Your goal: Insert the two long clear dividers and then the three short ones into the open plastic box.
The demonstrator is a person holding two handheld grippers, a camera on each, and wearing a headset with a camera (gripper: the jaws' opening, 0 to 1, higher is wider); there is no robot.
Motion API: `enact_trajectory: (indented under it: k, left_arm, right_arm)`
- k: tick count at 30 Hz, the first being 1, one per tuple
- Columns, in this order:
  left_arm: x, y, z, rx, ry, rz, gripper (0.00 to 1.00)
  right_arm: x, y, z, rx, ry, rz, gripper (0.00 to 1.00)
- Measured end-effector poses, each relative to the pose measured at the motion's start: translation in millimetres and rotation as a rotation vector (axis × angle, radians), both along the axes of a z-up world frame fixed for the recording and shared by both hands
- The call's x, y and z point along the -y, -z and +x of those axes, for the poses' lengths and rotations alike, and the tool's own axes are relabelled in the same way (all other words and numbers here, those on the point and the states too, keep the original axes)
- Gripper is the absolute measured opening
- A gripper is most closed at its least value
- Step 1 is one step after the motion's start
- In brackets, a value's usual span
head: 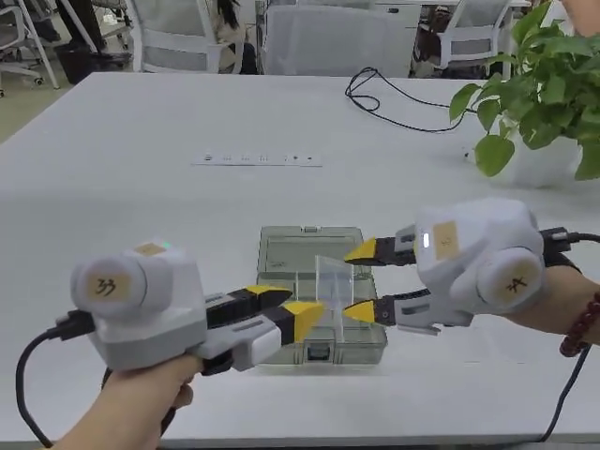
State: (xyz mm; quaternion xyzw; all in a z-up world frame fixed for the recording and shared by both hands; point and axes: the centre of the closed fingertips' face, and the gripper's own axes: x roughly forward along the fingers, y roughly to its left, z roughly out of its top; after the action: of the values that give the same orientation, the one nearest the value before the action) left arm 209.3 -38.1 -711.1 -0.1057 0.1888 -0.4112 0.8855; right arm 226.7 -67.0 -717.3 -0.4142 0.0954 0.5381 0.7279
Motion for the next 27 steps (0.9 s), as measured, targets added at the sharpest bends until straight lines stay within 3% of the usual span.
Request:
enact_trajectory:
  k: [6, 15, 19, 23, 24, 27]
  left_arm:
    - [2.8, -5.8, -0.3, -0.024, -0.008, -0.081, 0.14]
    - [3.1, -7.1, -0.9, -0.046, -0.010, -0.108, 0.00]
    - [2.7, -7.9, -0.8, -0.057, -0.015, -0.117, 0.00]
    - [1.2, -7.7, -0.3, -0.097, -0.028, -0.137, 0.00]
    - [0.5, -8.0, 0.9, -0.121, -0.043, -0.162, 0.00]
    - [0.2, -10.6, 0.7, -0.133, -0.052, -0.181, 0.00]
  right_arm:
    - [-9.3, -6.3, -2.8, 0.019, -0.017, 0.027, 0.32]
    - [-16.8, -10.6, -4.2, 0.037, -0.026, 0.048, 0.32]
    - [-18.1, -11.3, -3.6, 0.046, -0.022, 0.052, 0.32]
    - [-18.9, -11.8, -3.4, 0.059, -0.021, 0.055, 0.32]
    - [-19.1, -12.7, -2.8, 0.068, -0.021, 0.057, 0.32]
    - [-19.6, -14.8, -1.6, 0.085, -0.015, 0.065, 0.32]
